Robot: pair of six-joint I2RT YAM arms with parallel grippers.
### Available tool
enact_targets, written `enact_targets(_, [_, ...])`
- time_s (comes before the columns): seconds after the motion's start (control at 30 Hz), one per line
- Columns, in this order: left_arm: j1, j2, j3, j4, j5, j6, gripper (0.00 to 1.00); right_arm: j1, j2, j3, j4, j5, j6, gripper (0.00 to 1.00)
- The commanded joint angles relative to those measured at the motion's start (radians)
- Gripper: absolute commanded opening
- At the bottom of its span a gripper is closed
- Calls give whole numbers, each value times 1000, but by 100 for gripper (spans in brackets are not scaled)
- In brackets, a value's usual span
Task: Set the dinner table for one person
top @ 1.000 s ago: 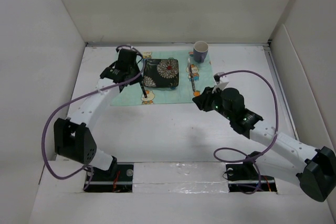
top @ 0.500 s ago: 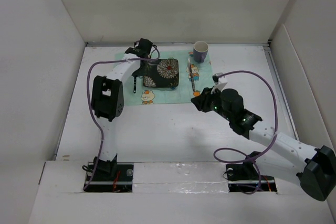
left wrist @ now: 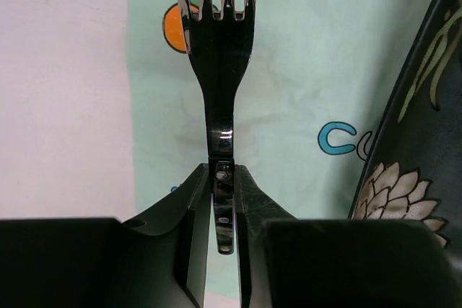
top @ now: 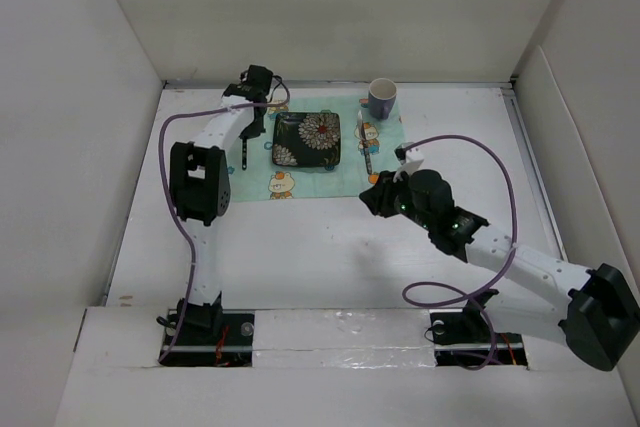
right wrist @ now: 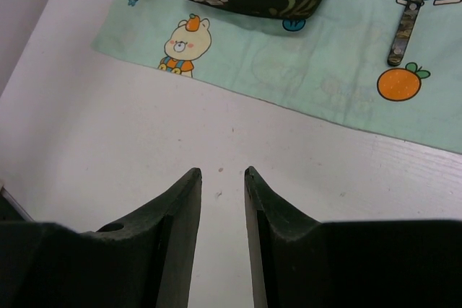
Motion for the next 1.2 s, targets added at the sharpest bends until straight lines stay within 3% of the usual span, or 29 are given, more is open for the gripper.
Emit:
enact_targets(0.0, [-4,7,25,10,18,20,0,9,6,22,40,37,-6,36])
enact_targets(1.17, [5,111,5,0,33,13,0,28,56,46,31,38,-11,37])
